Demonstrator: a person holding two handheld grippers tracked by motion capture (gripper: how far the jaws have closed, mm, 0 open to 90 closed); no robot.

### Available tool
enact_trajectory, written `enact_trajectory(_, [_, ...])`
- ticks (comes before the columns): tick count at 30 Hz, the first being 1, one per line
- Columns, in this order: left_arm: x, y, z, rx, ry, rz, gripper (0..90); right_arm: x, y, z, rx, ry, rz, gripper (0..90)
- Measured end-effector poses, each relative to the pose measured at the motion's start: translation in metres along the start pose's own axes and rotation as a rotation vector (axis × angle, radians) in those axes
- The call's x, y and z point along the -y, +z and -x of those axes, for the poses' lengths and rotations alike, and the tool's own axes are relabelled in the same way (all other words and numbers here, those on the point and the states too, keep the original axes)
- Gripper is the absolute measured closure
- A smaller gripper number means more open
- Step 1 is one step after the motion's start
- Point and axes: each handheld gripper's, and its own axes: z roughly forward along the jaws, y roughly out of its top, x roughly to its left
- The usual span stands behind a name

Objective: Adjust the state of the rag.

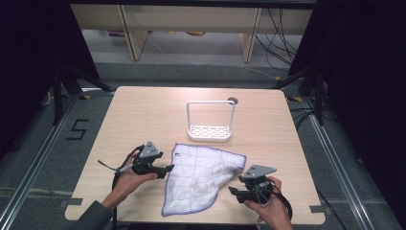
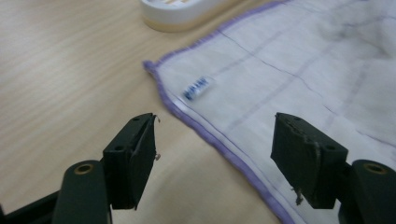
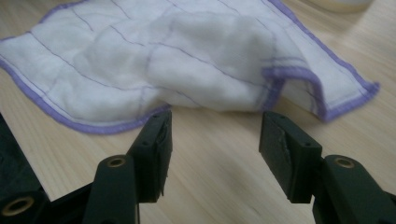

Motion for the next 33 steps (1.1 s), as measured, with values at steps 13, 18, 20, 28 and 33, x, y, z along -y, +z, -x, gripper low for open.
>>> enact_trajectory(13, [0.020,-0.031,0.027,0.001,-0.066,0.053,28.0,-0.034,0.044,-0.025,-0.017,-0.174,-0.010,78.7])
enact_trajectory(18, [0.016,-0.035,0.026,-0.010,-0.071,0.073,27.6,-0.065,0.038,-0.027,-0.011,-0.230,0.033,88.1])
enact_trajectory(20, [0.016,-0.037,0.024,-0.016,-0.088,0.093,27.4,-0.081,0.041,-0.028,-0.009,-0.257,0.036,88.1])
enact_trajectory(28, [0.017,-0.043,0.028,0.013,-0.096,0.115,28.0,-0.126,0.096,-0.025,-0.053,-0.285,-0.023,87.6])
enact_trajectory(33, [0.017,-0.043,0.032,0.053,-0.100,0.128,27.5,-0.130,0.134,-0.022,-0.074,-0.278,-0.075,85.4])
